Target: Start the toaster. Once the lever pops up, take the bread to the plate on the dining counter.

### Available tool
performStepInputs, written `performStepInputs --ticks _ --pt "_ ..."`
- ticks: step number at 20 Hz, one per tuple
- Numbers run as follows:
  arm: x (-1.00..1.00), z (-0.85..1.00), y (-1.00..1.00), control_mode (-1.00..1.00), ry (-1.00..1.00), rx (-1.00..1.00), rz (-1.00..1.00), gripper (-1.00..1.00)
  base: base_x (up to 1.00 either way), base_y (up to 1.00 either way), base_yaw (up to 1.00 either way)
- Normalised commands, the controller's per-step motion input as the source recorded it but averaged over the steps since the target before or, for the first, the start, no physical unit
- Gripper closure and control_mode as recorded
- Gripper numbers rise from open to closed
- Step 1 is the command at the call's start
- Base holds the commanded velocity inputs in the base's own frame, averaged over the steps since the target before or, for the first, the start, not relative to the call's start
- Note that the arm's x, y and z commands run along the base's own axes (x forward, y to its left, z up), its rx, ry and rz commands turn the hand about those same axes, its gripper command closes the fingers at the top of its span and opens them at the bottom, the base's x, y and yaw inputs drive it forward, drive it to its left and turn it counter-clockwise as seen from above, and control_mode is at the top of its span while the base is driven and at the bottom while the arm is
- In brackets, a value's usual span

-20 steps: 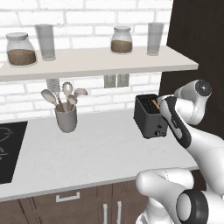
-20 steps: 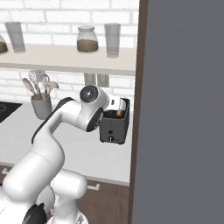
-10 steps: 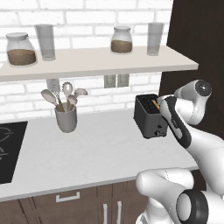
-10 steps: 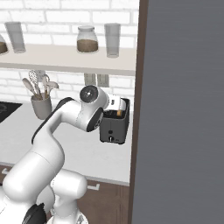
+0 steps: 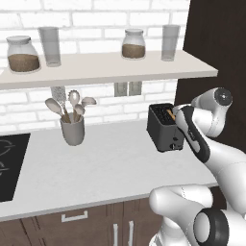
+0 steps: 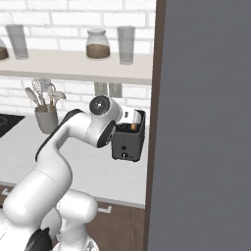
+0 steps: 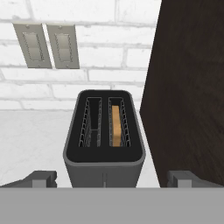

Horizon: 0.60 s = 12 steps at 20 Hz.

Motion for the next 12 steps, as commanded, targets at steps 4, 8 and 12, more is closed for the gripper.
performStepInputs --ticks 4,8,12 --pt "0.0 0.0 0.0 -1.0 0.0 0.0 0.0 -1.0 0.0 0.0 0.0" --pt "0.0 0.0 0.0 -1.0 0.0 0.0 0.0 -1.0 0.0 0.0 0.0" --pt "0.0 0.0 0.0 -1.0 0.0 0.0 0.0 -1.0 0.0 0.0 0.0"
